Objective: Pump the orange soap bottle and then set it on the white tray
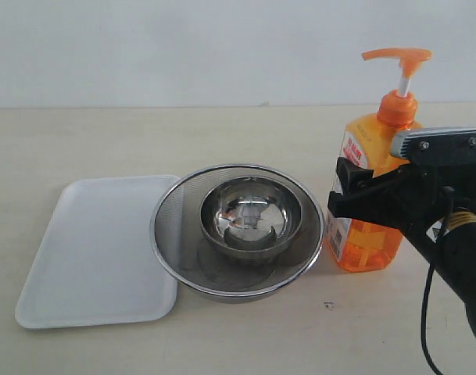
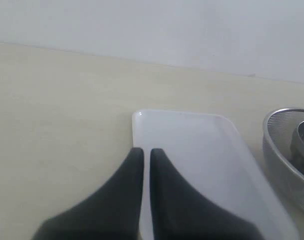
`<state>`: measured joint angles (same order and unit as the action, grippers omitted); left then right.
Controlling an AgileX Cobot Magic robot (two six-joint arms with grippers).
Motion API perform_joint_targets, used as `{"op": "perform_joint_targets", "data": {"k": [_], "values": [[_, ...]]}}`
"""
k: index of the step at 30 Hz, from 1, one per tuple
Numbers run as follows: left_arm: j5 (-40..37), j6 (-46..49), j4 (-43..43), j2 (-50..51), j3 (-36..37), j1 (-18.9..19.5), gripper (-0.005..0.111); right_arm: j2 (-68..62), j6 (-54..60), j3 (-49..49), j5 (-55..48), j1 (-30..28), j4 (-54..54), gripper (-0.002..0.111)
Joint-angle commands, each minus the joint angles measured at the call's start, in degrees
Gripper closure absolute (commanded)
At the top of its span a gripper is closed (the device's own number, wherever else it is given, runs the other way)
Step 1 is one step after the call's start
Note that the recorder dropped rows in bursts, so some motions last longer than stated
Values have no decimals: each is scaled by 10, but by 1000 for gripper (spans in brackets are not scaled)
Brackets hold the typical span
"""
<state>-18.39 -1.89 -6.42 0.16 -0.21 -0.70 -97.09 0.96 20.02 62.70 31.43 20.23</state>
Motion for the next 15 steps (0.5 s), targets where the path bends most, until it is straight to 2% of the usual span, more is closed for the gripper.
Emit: {"op": "perform_joint_targets", "data": {"k": [1, 11, 13, 15], "values": [[2, 1, -5, -2, 2, 1, 102, 3, -10, 1, -13, 1, -1, 58], [2, 1, -5, -2, 2, 1, 102, 3, -10, 1, -16, 1, 1, 60], [2, 1, -5, -2, 2, 1, 102, 3, -10, 1, -16, 1, 1, 70], [2, 1, -5, -2, 2, 1, 102, 3, -10, 1, -16, 1, 1, 87]]}}
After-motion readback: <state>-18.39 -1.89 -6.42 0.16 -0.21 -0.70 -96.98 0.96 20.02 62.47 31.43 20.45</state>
